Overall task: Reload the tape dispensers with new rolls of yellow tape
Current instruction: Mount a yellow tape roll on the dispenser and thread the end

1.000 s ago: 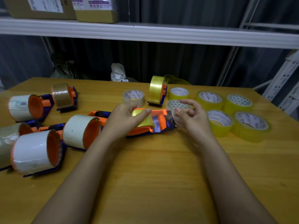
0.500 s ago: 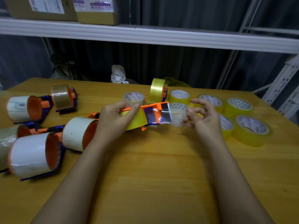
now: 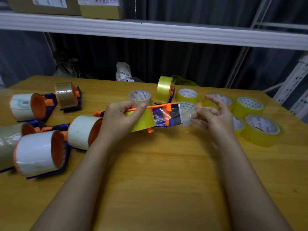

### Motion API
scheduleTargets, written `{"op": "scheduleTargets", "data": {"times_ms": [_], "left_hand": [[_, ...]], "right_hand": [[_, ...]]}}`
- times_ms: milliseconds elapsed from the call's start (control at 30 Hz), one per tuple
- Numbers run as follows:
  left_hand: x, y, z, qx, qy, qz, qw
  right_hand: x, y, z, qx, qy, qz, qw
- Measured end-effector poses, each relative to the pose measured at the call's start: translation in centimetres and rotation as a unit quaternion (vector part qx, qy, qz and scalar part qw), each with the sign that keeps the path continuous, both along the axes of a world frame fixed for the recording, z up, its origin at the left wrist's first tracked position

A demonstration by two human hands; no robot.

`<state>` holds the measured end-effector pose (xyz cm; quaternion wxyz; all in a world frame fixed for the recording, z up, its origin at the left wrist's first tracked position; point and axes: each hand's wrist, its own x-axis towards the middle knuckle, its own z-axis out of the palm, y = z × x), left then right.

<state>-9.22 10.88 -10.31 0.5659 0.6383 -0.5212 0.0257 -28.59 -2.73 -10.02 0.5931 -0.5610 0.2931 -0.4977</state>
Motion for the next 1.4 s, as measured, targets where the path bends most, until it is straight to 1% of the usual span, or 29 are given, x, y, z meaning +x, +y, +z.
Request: {"op": "scheduleTargets", "data": {"times_ms": [200,433,600,1000,1267,1400], "left_hand": [[0.2,0.3,0.1,0.010,-0.012,-0.013,1.000],[-0.1,0.5,0.3,0.020,-0.024,-0.045,0.998],[-0.2,0.4,0.3,0.030,-0.015,-0.058,0.998],[-0.3,0.6,0.4,0.044,0.015,-0.099,0.994],[-0.5,0.5,0.5,0.038,0.039,-0.082,0.995],[-0.4,0.3,0.4,0.015,0.077,-0.044,0.996]], "right_hand": [[0.0,0.1,0.0,-0.008,-0.006,0.002,1.000],[0.5,0.3,-0.3,-0.075,0.015,-0.016,0.997],[0.8,0.5,-0.4,-0.112,0.019,-0.036,0.993],[1.5,0.8,-0.7,-0.144,0.011,-0.063,0.988],[1.5,0.8,-0.7,-0.153,-0.010,-0.065,0.986],[1.2,0.4,-0.7,-0.143,-0.018,-0.068,0.987]]}}
